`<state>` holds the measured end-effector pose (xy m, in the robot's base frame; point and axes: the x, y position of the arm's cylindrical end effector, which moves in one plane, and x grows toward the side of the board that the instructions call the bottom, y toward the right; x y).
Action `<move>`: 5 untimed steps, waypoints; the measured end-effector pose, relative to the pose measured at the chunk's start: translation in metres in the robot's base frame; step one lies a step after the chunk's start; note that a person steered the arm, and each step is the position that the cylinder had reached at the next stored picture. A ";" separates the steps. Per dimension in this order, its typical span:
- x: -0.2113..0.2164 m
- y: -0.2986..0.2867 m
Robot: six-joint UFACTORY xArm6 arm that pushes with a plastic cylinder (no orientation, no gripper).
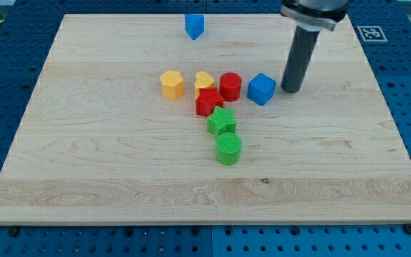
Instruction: Move the arm parallel to the blue triangle
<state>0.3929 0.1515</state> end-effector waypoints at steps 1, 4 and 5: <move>-0.021 0.009; -0.099 -0.003; -0.131 -0.016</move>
<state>0.2624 0.1357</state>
